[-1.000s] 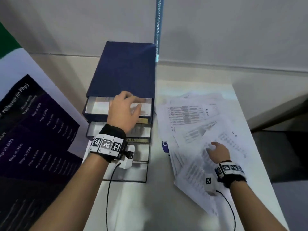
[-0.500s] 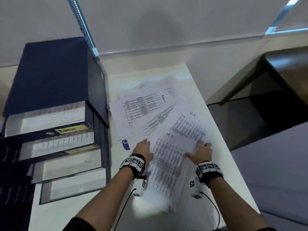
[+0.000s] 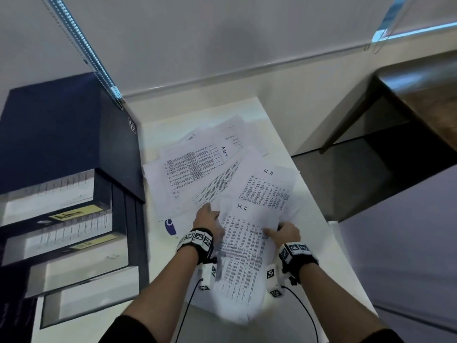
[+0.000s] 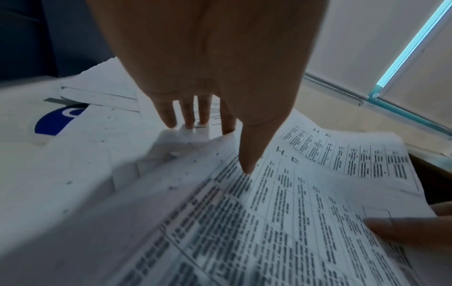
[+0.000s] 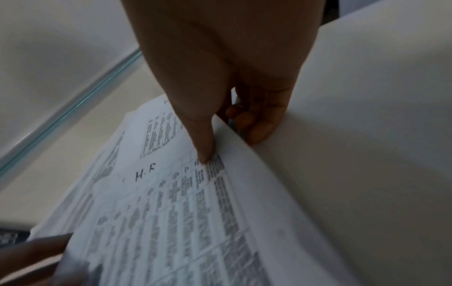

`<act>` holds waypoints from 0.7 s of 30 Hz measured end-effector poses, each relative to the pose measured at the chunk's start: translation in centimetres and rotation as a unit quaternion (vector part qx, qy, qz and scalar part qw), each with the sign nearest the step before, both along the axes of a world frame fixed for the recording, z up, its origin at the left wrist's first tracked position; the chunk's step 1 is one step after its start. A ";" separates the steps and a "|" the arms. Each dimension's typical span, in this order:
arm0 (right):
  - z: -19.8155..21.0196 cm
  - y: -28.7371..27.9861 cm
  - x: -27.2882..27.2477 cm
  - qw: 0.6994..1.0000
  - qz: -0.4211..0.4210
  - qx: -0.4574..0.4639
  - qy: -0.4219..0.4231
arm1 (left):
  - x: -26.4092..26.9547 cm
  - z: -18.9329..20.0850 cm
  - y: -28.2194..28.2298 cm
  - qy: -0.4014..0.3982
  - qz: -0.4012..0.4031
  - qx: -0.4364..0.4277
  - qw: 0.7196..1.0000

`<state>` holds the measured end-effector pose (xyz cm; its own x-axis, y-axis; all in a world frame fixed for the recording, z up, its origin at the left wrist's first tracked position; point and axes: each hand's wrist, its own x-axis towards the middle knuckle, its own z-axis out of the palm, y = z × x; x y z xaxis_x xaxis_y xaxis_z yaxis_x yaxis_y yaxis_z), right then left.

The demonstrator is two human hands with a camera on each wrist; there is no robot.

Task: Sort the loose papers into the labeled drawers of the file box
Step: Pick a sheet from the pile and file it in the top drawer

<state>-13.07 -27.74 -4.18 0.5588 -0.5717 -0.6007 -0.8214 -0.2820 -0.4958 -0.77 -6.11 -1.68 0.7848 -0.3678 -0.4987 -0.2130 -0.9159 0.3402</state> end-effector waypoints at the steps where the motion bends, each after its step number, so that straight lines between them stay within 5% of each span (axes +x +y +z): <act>1: -0.2 -0.2 -0.2 1.000 -0.010 0.008 -0.008 | -0.2 0.3 -0.1 0.006 -0.001 -0.024 1.000; 6: 0.1 -1.9 -1.3 0.997 -0.035 0.072 -0.021 | -1.8 1.2 -0.4 0.057 0.067 -0.149 0.985; 13: -0.8 -3.4 -4.8 0.990 -0.079 0.069 -0.098 | -2.0 1.7 -0.3 0.082 0.069 -0.089 0.990; 17: -0.4 -2.7 -6.1 0.991 0.012 0.135 0.016 | -2.6 1.9 0.7 0.152 -0.061 0.075 0.984; 21: 0.1 -1.4 -6.9 0.951 0.150 0.232 0.136 | -2.1 1.3 2.8 0.137 -0.023 0.007 0.990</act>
<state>-19.93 -29.09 -4.11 0.4429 -0.0484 -0.8953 -0.8539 -0.3271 -0.4047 -2.83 -3.34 -0.40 0.6022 -0.3920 -0.6955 -0.1561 -0.9122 0.3789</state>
